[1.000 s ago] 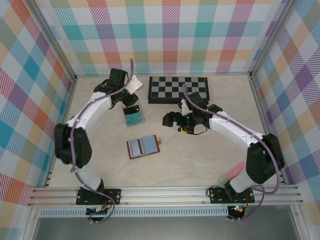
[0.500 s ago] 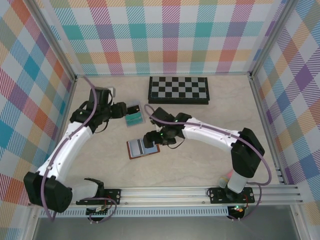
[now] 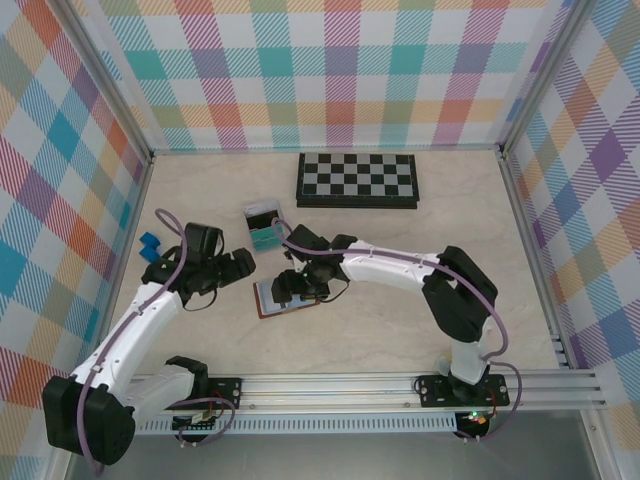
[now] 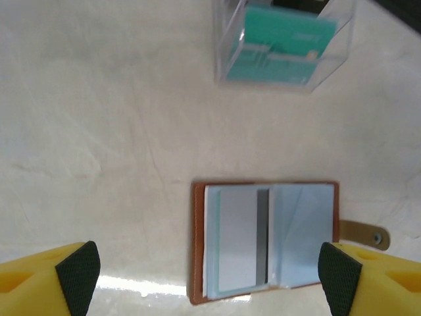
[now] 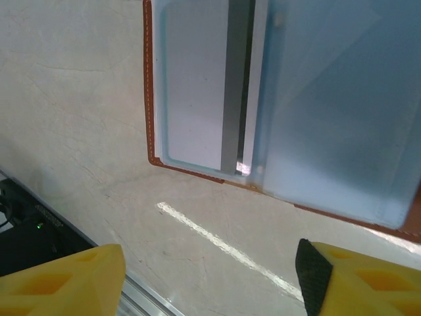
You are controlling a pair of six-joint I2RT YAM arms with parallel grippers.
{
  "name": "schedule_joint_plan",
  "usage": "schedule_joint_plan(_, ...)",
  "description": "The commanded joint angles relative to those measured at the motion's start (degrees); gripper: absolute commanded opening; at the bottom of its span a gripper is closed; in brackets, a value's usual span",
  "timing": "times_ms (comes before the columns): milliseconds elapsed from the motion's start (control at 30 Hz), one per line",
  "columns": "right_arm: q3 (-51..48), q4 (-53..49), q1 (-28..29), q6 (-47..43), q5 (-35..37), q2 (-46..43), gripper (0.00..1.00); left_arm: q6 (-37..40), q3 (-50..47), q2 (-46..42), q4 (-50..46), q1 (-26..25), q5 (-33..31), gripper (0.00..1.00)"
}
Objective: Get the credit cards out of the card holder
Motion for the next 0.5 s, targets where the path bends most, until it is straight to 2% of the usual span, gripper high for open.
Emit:
schedule_joint_plan(0, 2.7, 2.6, -1.5, -0.1, -4.8, 2.7, 0.63, -5.0, -3.2, -0.2, 4.5, 0.7, 4.8, 0.88)
schedule_joint_plan(133, 5.0, 2.7, -2.8, -1.2, -6.7, 5.4, 0.5, -7.3, -6.9, 0.4, 8.3, 0.7, 8.5, 0.85)
schedule_joint_plan(233, 6.2, 3.0, -3.4, -1.6, -7.8, 7.5, 0.4, -9.9, -9.1, 0.9, 10.4, 0.7, 9.4, 0.78)
schedule_joint_plan(467, 9.4, 2.7, -4.6, -1.9, -8.6, 12.1, 0.28, -16.2, -13.8, 2.9, 17.9, 0.7, 16.7, 0.47)
